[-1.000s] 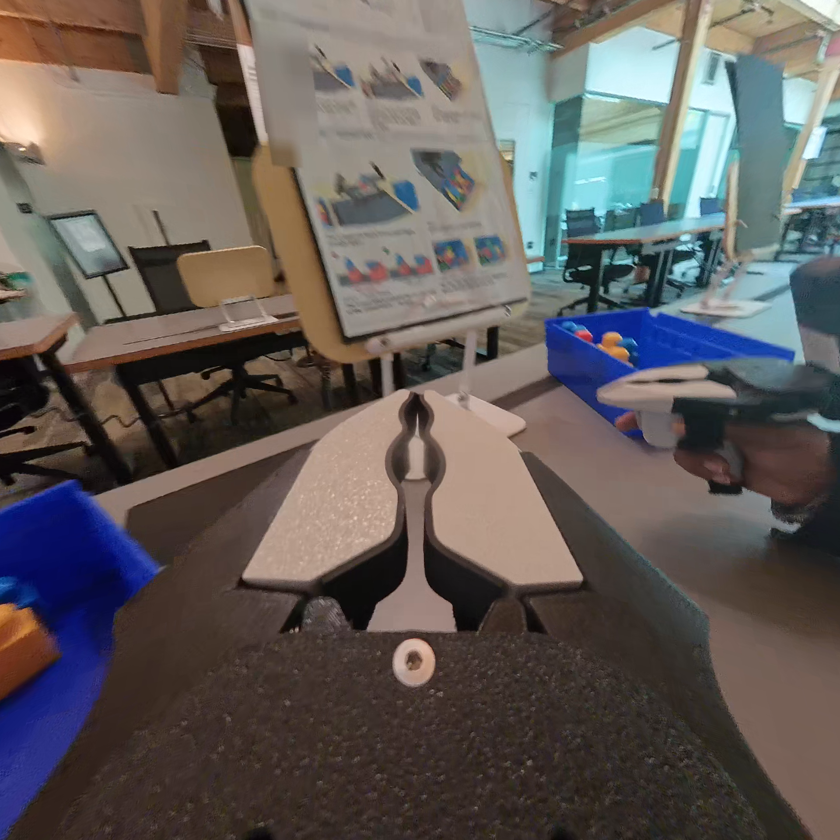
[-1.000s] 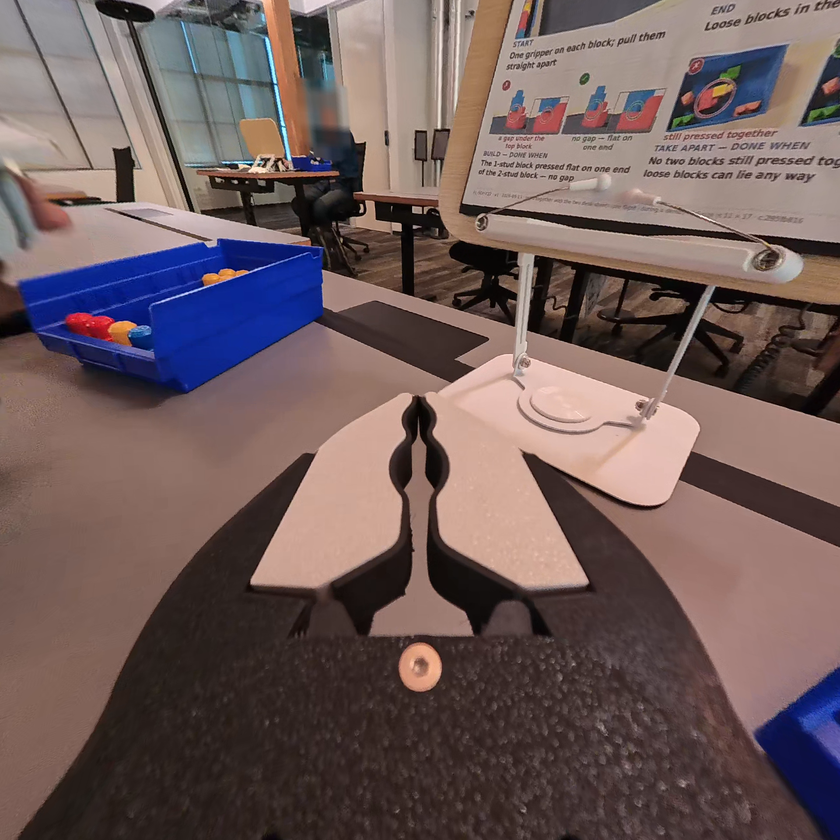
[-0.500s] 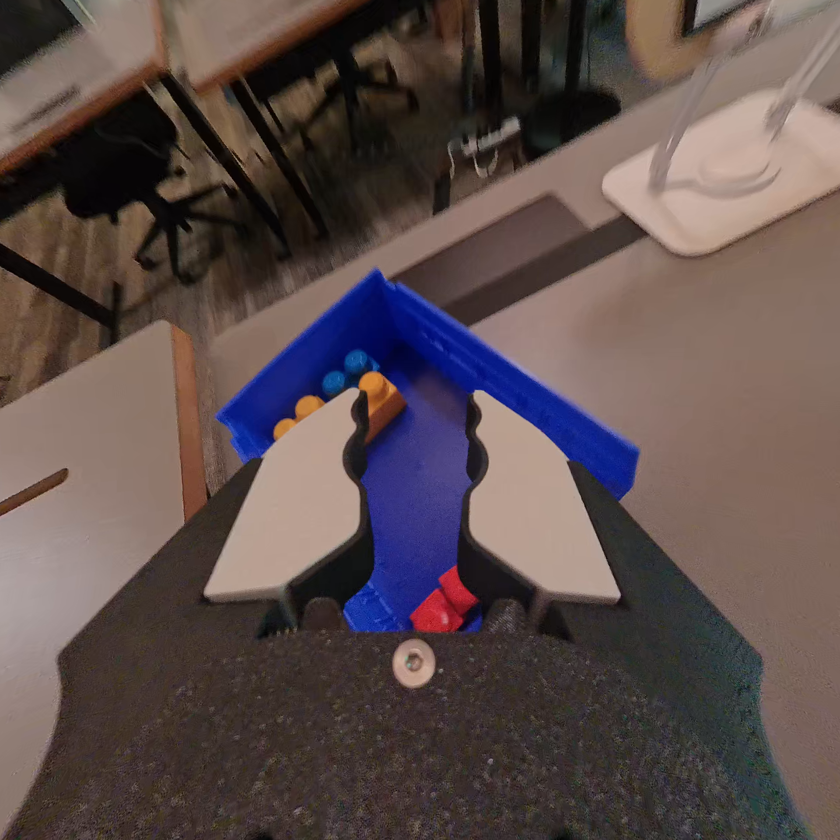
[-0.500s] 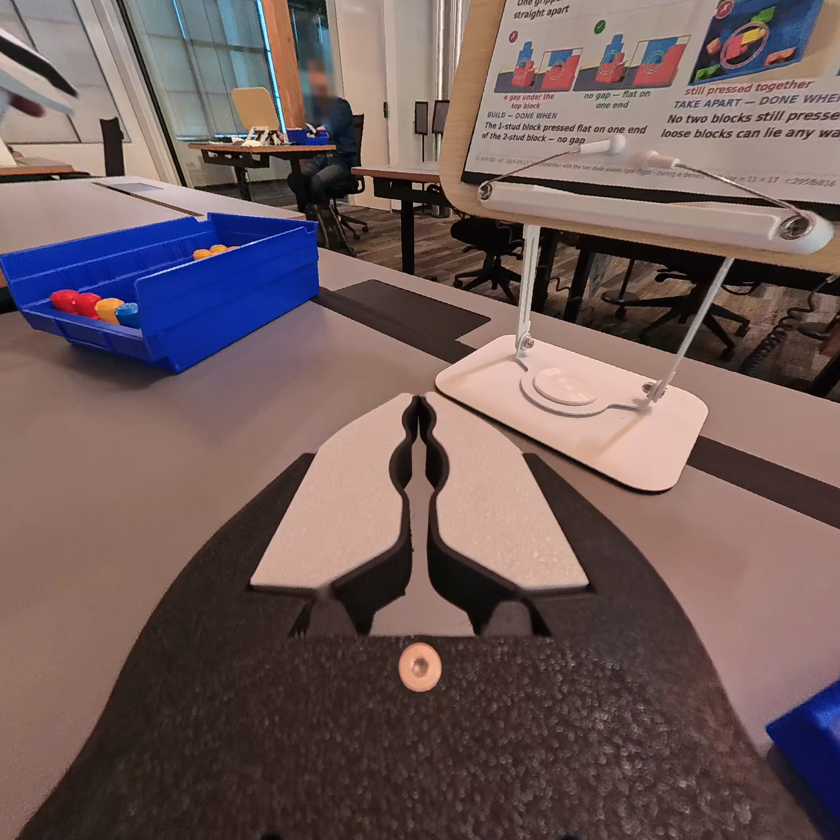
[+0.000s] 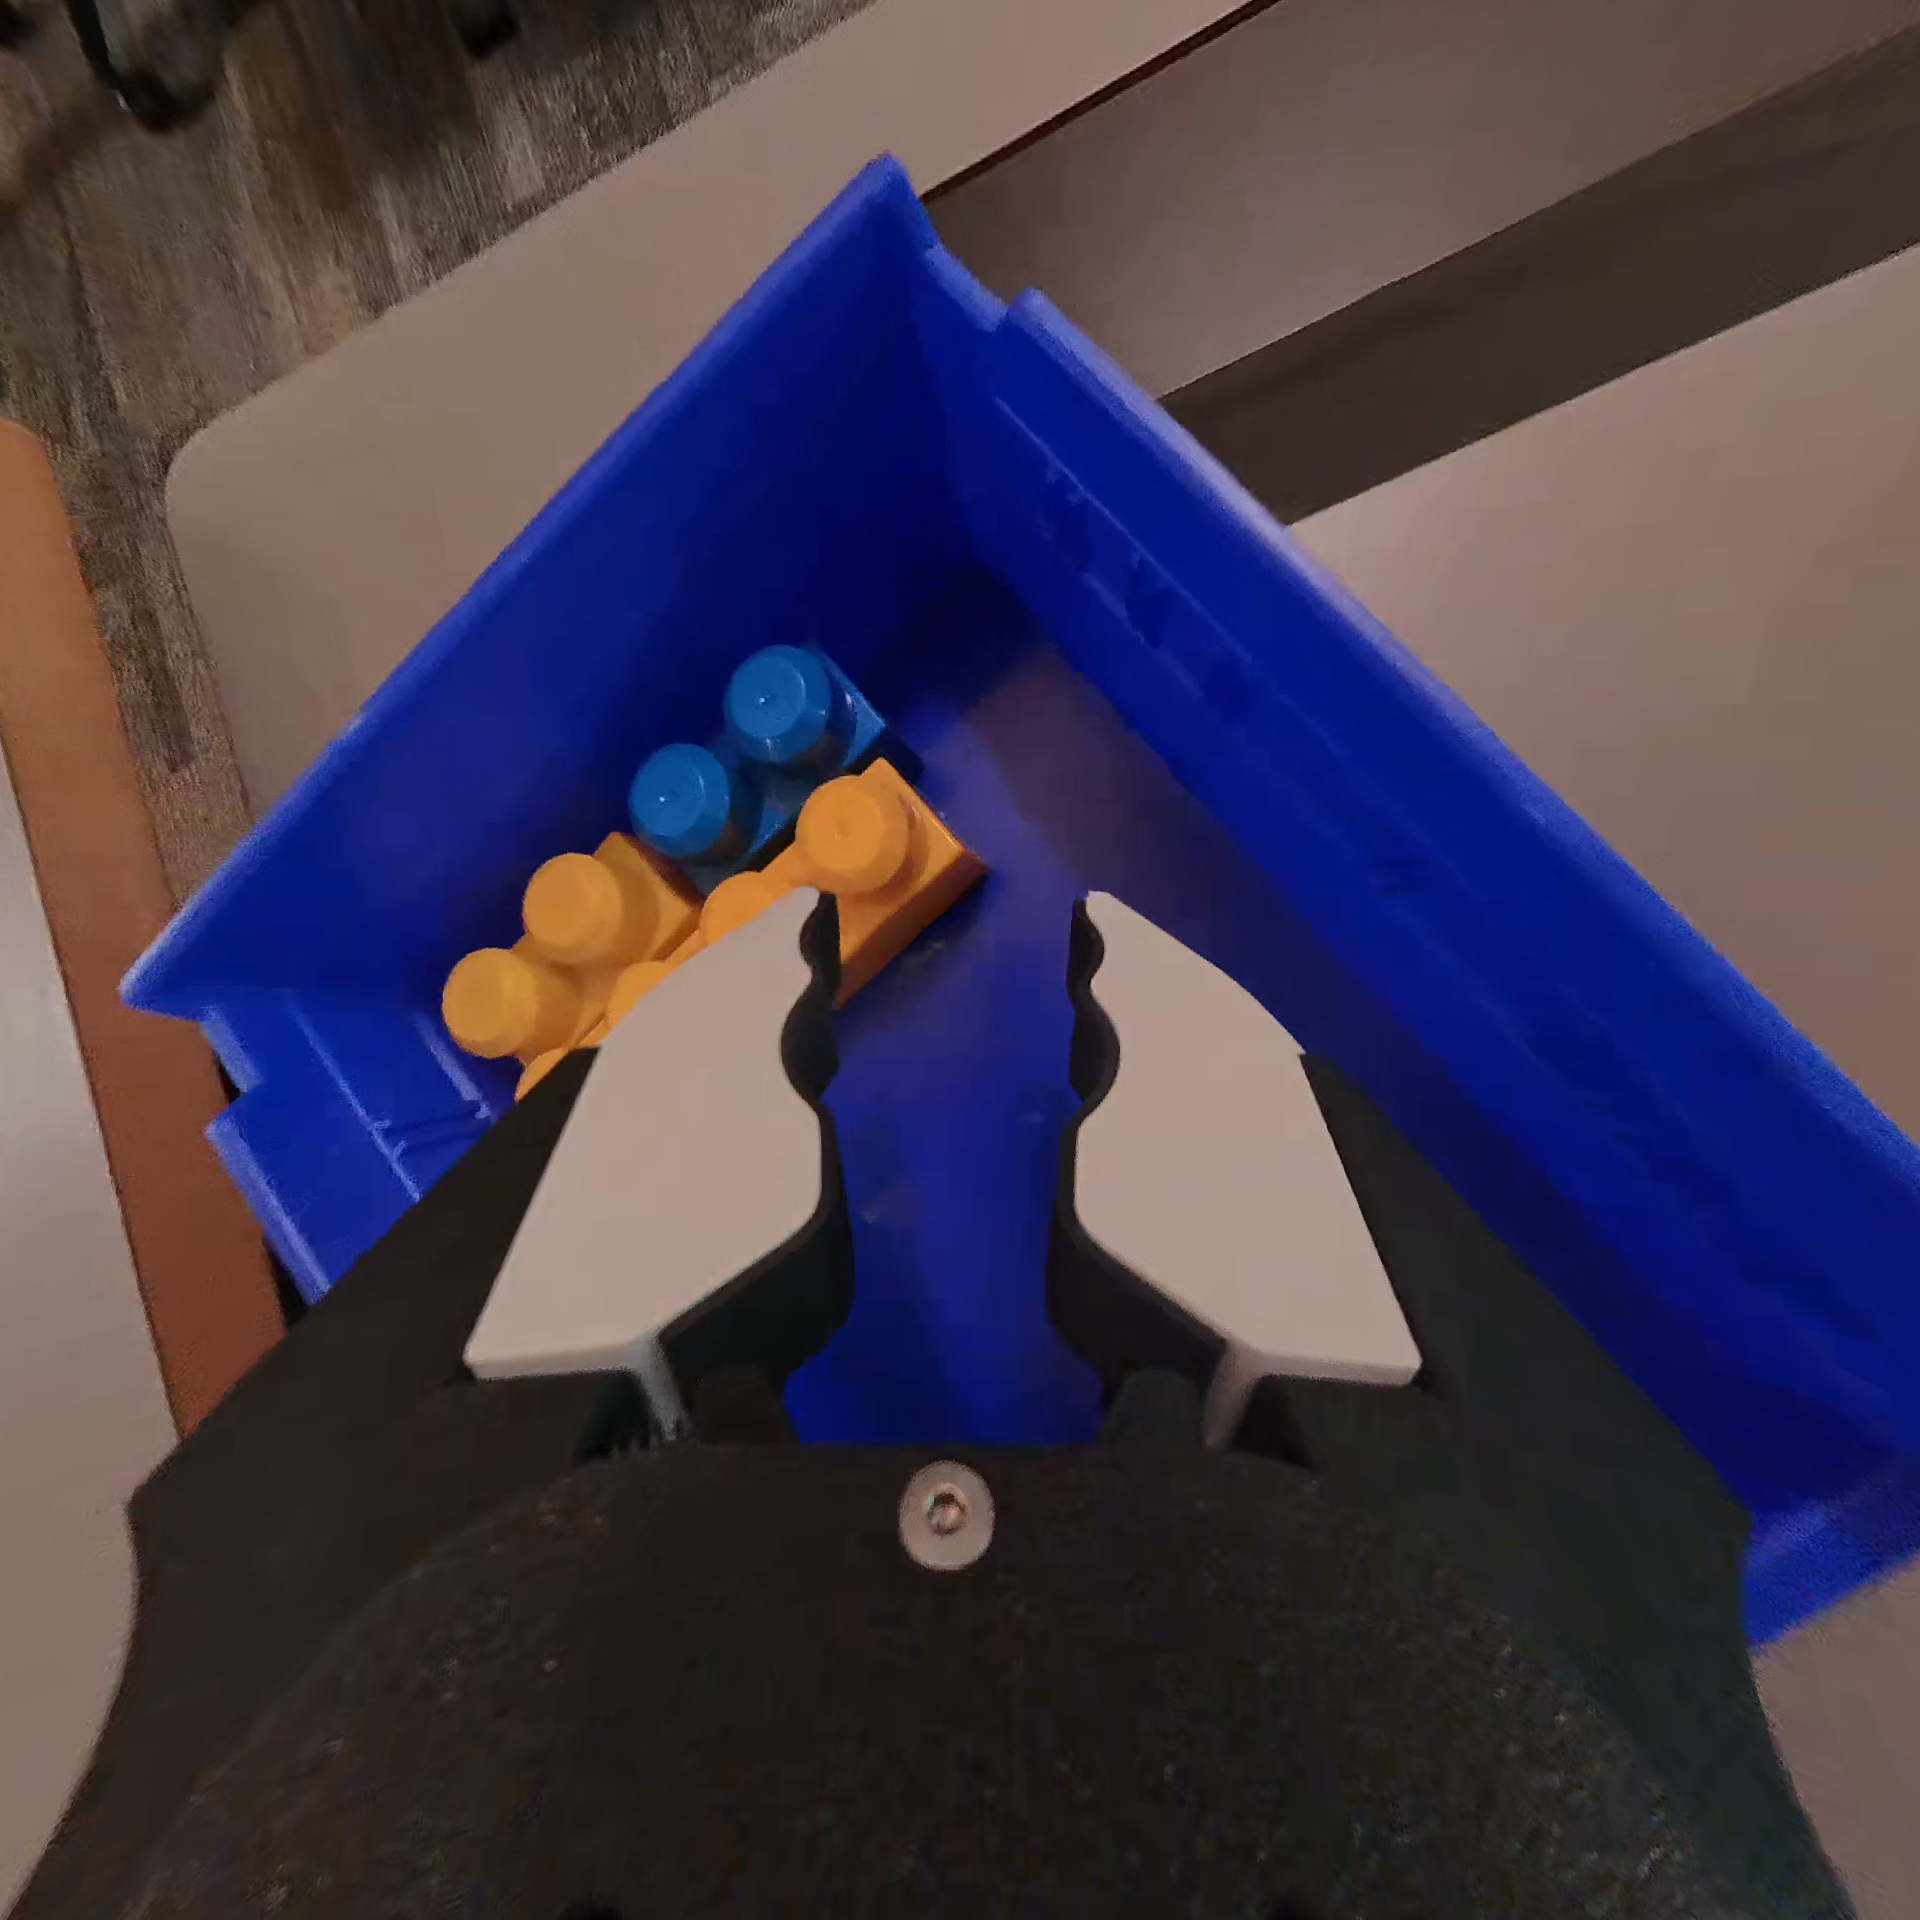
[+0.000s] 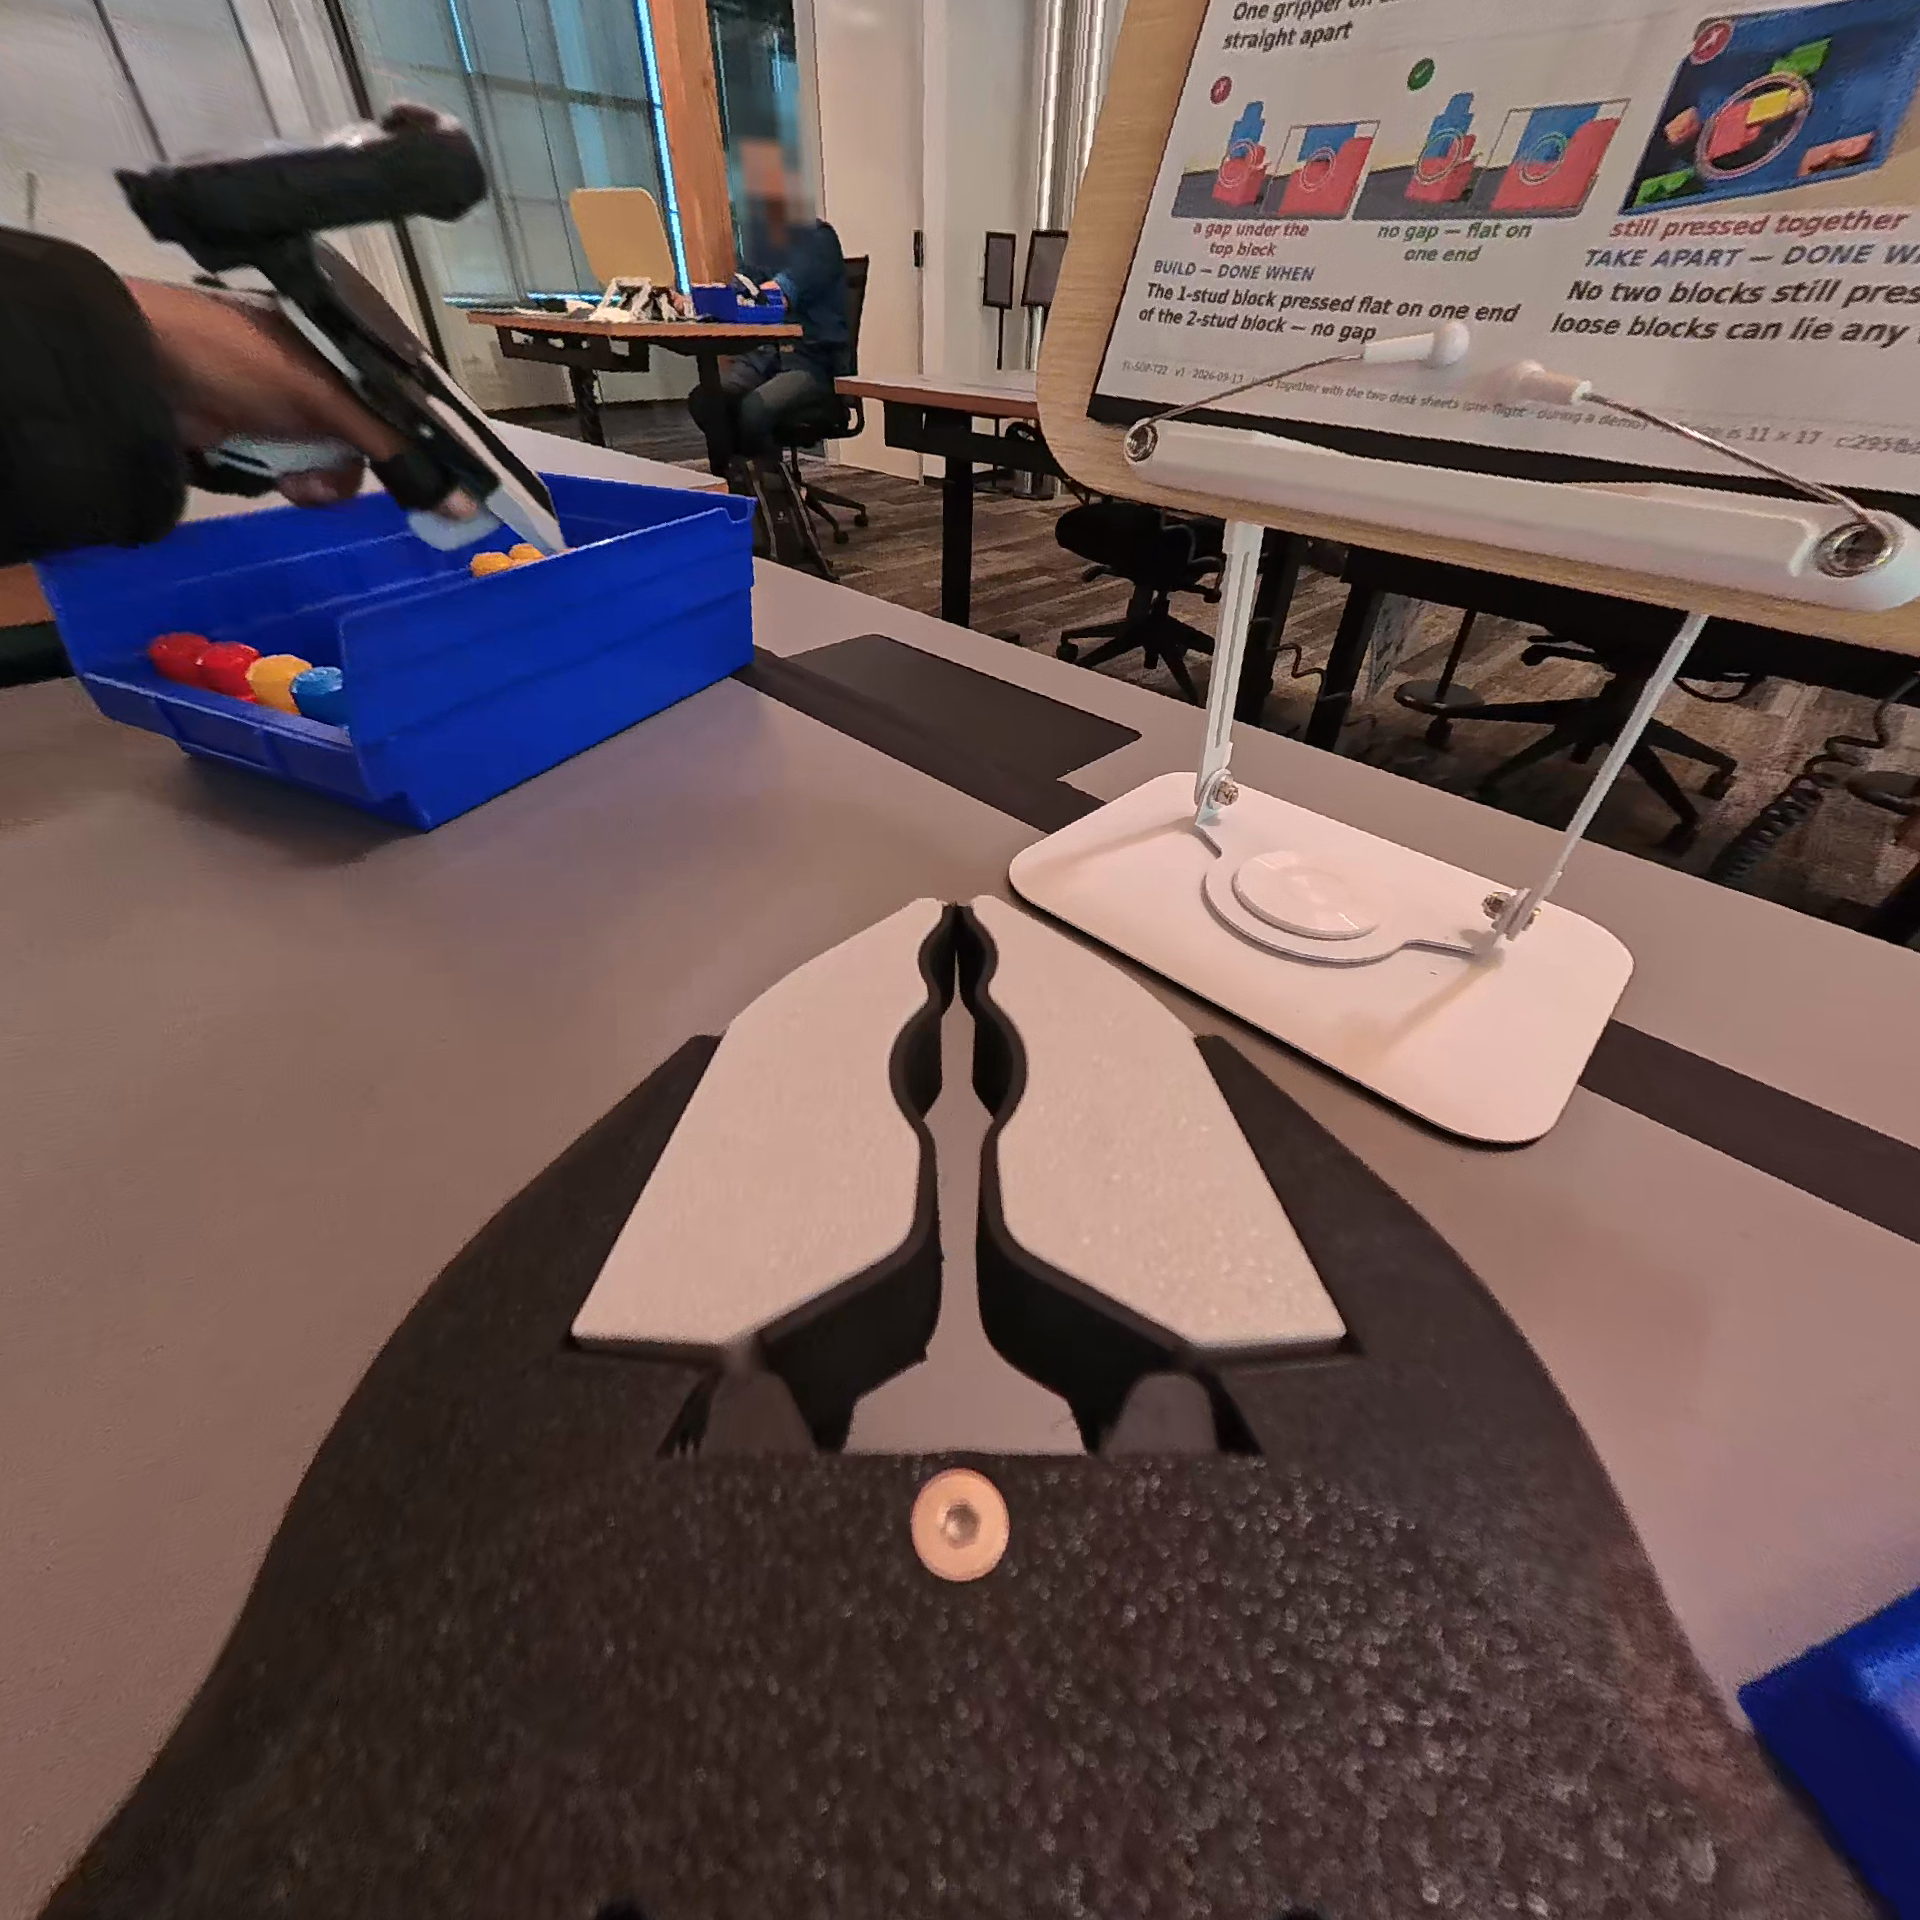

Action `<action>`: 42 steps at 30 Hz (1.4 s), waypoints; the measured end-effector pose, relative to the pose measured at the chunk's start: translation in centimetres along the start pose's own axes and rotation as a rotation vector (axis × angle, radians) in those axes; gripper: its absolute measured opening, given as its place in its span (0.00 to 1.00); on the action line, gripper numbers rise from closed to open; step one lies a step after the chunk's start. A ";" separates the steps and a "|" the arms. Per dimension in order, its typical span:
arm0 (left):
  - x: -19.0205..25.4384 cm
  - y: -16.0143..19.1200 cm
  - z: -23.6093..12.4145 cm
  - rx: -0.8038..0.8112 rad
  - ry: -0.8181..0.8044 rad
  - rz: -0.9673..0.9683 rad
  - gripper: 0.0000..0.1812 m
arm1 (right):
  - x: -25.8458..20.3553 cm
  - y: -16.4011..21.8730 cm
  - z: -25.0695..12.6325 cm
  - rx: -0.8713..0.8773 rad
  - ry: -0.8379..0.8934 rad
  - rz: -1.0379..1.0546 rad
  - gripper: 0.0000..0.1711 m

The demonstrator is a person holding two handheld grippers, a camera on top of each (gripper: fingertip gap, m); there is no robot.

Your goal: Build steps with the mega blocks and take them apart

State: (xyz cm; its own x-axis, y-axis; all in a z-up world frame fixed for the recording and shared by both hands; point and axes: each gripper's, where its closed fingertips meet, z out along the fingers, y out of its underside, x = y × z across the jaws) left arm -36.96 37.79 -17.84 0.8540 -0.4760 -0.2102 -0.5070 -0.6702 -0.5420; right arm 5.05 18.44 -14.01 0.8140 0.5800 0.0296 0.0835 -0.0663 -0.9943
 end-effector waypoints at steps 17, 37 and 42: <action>-1.5 1.2 4.8 -0.101 -0.116 -0.102 0.19 | -0.3 0.7 0.3 -0.037 -0.005 -0.045 0.00; 20.2 -5.4 -14.1 0.366 0.225 0.316 0.17 | -0.6 0.5 0.2 -0.035 0.018 -0.081 0.00; 30.7 -2.3 -12.0 0.333 0.359 0.416 0.16 | -0.4 0.5 0.0 -0.038 0.028 -0.086 0.00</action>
State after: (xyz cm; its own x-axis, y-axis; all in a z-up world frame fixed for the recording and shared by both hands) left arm -11.00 17.93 -13.29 0.4719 -0.8579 -0.2035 -0.6746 -0.2027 -0.7098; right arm 4.72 18.19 -14.52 0.8184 0.5623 0.1185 0.1756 -0.0485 -0.9833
